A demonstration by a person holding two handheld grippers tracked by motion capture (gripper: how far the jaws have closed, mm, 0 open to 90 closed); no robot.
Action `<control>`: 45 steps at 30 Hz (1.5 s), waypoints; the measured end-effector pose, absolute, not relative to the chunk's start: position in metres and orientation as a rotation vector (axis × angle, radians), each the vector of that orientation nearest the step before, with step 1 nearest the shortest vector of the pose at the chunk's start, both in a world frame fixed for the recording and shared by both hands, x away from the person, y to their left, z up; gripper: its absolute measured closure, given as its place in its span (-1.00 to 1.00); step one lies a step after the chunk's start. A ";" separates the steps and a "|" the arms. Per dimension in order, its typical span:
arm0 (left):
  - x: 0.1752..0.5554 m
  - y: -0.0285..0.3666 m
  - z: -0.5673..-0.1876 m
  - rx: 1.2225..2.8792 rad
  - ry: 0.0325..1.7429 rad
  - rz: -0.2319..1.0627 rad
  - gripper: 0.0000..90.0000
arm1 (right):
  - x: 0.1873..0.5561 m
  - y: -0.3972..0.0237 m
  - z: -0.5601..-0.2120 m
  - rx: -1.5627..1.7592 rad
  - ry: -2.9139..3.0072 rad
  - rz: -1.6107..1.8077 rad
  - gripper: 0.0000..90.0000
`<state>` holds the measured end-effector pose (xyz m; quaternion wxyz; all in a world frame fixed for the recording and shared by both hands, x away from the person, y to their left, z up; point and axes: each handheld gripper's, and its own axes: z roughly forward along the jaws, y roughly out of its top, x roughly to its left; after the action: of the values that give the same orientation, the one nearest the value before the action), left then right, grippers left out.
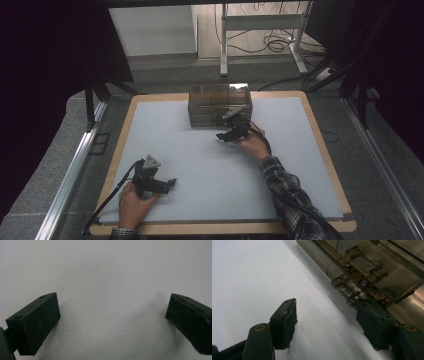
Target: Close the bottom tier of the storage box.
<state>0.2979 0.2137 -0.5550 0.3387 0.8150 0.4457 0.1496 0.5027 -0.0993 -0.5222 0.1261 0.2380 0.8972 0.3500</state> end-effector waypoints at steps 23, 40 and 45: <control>0.298 0.214 -0.555 2.123 1.160 0.390 -1.00 | 0.509 -0.097 -0.522 0.674 2.601 1.007 -0.29; 0.298 0.214 -0.555 2.123 1.160 0.390 -1.00 | 0.502 -0.097 -0.517 0.652 2.585 1.000 -0.32; 0.298 0.214 -0.555 2.125 1.159 0.390 -1.00 | 0.498 -0.098 -0.514 0.649 2.584 1.008 -0.32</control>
<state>0.2979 0.2138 -0.5549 0.3381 0.8156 0.4450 0.1497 0.4984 -0.0980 -0.5142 0.1459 0.2255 0.8974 0.3501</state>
